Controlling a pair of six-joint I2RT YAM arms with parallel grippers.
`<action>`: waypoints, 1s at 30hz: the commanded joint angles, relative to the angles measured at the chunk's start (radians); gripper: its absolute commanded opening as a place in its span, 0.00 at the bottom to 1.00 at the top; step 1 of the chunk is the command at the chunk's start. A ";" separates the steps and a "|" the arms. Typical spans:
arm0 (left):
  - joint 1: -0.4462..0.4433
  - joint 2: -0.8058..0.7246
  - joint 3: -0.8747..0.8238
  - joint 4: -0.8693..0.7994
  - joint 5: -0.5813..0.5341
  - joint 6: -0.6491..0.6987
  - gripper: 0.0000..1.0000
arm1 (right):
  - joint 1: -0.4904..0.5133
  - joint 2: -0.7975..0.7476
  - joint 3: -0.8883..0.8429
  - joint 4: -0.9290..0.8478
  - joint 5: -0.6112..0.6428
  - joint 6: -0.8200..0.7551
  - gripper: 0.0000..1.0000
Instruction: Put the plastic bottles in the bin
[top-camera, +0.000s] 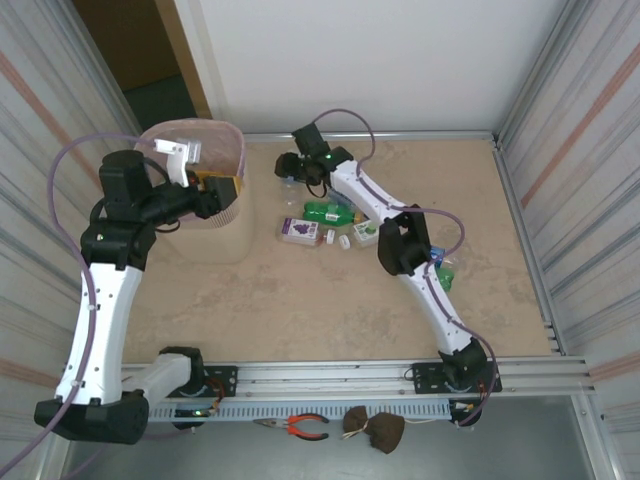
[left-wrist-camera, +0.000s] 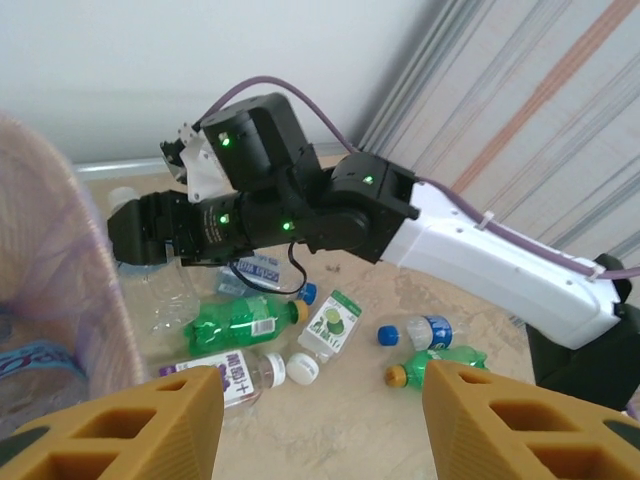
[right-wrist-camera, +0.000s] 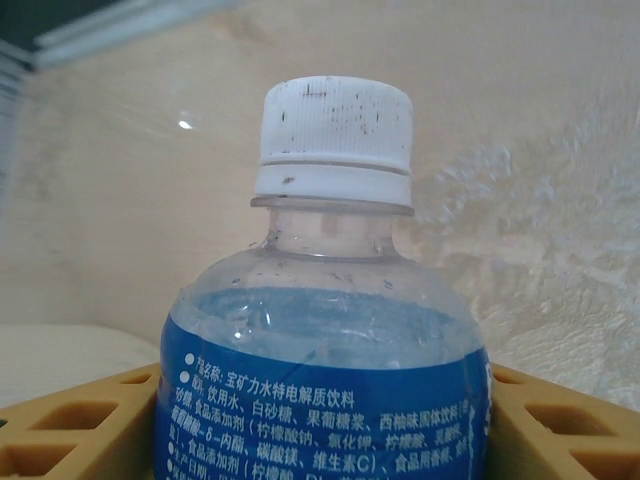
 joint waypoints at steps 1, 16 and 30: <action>-0.017 -0.031 -0.014 0.086 0.048 0.015 0.56 | -0.003 -0.212 -0.090 0.103 -0.041 -0.066 0.66; -0.207 -0.033 -0.052 0.410 0.101 0.041 0.66 | -0.046 -0.914 -0.881 0.691 -0.291 -0.202 0.65; -0.424 0.017 -0.075 0.632 0.089 0.058 0.79 | 0.018 -1.302 -1.116 0.833 -0.411 -0.339 0.65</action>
